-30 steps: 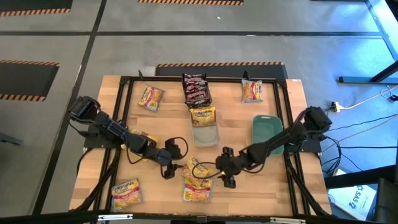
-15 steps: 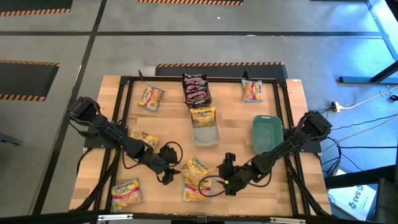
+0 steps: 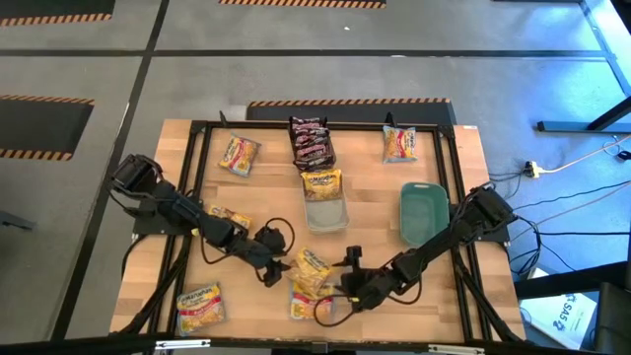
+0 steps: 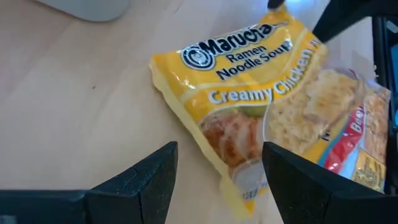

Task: Sort Maruchan noodles

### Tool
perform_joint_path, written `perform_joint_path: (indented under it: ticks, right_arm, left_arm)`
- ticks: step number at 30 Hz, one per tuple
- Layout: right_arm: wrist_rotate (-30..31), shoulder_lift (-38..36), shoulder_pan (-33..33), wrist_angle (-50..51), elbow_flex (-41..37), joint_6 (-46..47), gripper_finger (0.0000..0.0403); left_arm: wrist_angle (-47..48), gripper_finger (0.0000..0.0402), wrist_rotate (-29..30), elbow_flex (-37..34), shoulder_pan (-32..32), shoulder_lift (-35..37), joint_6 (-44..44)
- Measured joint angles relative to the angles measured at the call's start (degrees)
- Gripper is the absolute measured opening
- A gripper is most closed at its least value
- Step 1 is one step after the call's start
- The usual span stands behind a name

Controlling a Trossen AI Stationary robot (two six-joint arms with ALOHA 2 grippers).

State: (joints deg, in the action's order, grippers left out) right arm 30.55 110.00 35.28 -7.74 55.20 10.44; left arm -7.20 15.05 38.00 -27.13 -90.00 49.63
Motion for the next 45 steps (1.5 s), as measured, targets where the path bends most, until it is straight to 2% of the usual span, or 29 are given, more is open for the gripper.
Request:
perform_joint_path:
  ticks: [3,6,10,17,19,23,31,38,42,45]
  right_arm:
    - [3.87,-0.02,-0.13,-0.48,0.0,-4.01,0.0287]
    - [4.5,-0.02,-0.55,-1.71,-0.02,-5.16,0.0287]
    - [0.52,-0.02,-2.04,-3.28,0.02,-5.1,0.0287]
    - [-3.09,-0.02,-4.76,-3.35,0.02,-4.61,0.0287]
    - [-2.86,-0.02,-4.77,-3.63,0.0,-4.44,0.0287]
    - [-2.69,-0.07,-4.65,-4.43,0.02,-4.91,0.0274]
    - [-5.55,-0.09,-6.34,-4.09,0.0,-6.47,0.0188]
    - [-7.43,-0.39,-6.5,-3.15,0.02,-7.81,0.0085]
    - [-8.31,-0.55,-6.7,-3.11,0.04,-7.82,0.0017]
    - [-7.61,-0.72,-6.88,-2.15,0.0,-7.74,0.0007]
  left_arm:
    - [-0.42,0.0229,-0.73,0.0,0.23,0.0,0.15]
    - [-0.68,0.0229,0.55,0.0,-0.13,0.0,-1.19]
    - [-2.48,0.0229,4.59,0.0,-1.14,0.0,-2.61]
    - [-3.44,0.0229,4.83,0.0,-1.27,-0.77,-3.48]
    - [-4.77,0.0229,6.12,0.0,-1.55,-1.74,-4.3]
    - [-7.72,0.0229,4.77,0.02,-1.36,-4.96,-5.11]
    - [-12.22,0.0229,2.49,0.04,0.41,-7.69,-6.7]
    - [-15.86,0.0229,2.44,0.04,1.41,-11.12,-11.52]
    - [-15.07,0.0229,2.35,0.04,1.65,-9.5,-14.53]
    - [-12.7,0.0229,1.91,-0.07,1.6,-6.52,-15.75]
